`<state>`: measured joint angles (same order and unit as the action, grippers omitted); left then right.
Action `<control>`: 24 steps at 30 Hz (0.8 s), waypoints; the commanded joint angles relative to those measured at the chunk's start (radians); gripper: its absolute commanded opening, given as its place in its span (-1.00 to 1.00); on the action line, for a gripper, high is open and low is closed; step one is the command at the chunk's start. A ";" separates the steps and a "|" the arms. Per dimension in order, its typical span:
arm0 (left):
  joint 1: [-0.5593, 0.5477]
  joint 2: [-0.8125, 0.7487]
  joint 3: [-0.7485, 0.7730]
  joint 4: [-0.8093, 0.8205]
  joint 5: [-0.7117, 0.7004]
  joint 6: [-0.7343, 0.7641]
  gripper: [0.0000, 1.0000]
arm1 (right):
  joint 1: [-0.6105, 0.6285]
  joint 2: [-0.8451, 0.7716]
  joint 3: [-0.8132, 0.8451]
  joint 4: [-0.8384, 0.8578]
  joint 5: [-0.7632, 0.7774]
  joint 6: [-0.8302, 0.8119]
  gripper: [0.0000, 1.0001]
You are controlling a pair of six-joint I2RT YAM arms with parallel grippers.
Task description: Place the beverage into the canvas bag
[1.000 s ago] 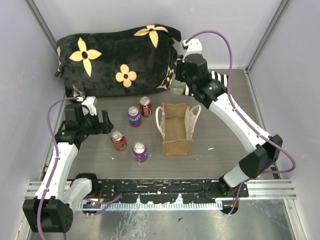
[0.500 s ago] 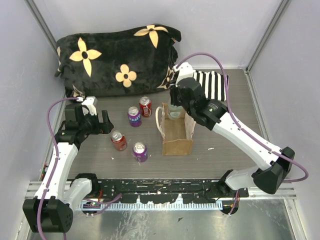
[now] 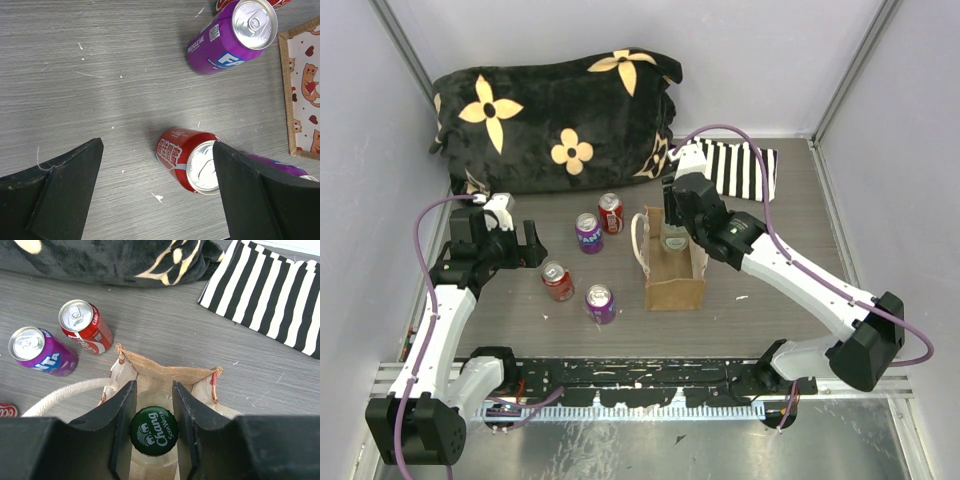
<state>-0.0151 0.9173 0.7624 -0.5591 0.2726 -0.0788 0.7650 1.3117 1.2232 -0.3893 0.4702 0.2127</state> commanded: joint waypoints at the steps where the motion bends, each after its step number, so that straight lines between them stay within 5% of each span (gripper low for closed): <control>1: 0.004 0.002 0.009 0.012 0.014 -0.002 0.96 | 0.006 -0.017 0.020 0.239 0.044 0.019 -0.98; 24: 0.004 0.011 0.004 0.025 0.016 -0.004 0.96 | 0.006 0.108 -0.083 0.425 0.073 0.037 -0.98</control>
<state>-0.0151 0.9264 0.7624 -0.5587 0.2733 -0.0799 0.7650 1.4395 1.1130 -0.1719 0.4911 0.2394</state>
